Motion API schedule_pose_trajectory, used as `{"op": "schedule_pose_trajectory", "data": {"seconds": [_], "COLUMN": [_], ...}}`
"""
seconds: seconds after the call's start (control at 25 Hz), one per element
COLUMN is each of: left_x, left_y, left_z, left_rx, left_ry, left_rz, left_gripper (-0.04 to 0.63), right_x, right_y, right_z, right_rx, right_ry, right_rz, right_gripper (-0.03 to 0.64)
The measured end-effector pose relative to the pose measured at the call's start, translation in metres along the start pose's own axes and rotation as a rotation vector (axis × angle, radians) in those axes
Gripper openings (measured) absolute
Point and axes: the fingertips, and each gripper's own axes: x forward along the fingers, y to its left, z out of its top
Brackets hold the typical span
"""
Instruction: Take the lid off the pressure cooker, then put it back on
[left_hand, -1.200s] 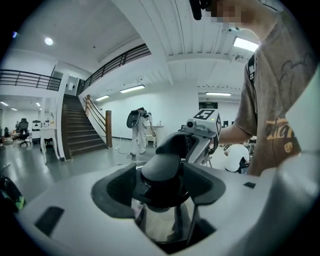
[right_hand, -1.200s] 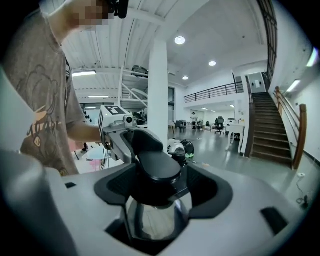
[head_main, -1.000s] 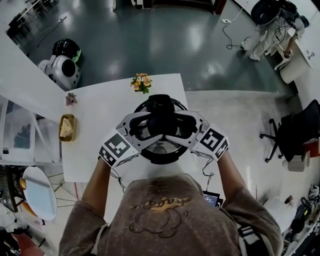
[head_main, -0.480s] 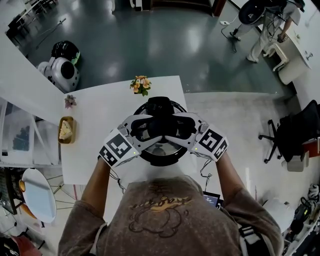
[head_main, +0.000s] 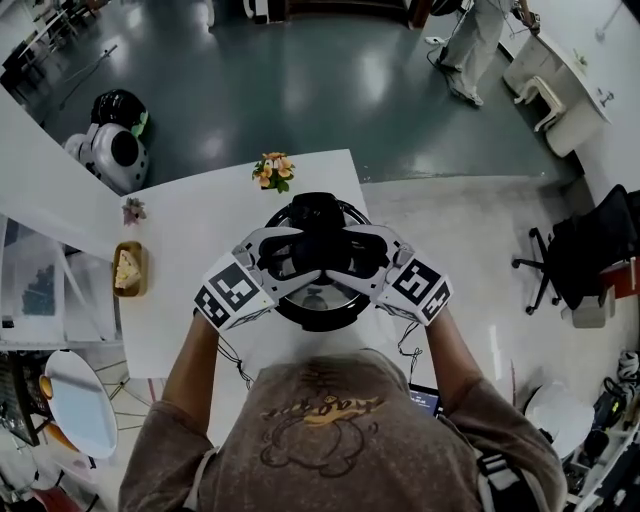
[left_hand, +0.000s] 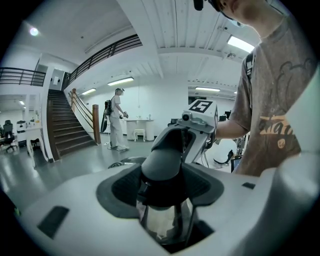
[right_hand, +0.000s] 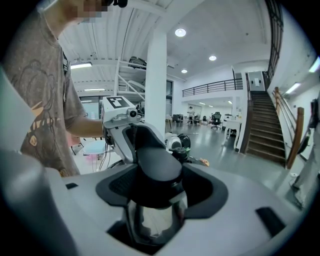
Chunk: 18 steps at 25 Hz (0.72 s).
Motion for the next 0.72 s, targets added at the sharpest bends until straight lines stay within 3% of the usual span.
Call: {"op": "schedule_pose_trajectory", "data": {"seconds": [0.72], "left_x": [0.0046], "left_y": [0.0000], "left_z": [0.0032], "left_rx": [0.096], "left_ry": [-0.018], "left_rz": [-0.220], "left_gripper": [0.256], "right_x": [-0.0058], "right_y": [0.0009], "right_z": [-0.0021], "right_rx": [0.123], "right_ry": [0.005], "right_rz": [-0.235], "right_gripper": [0.276]}}
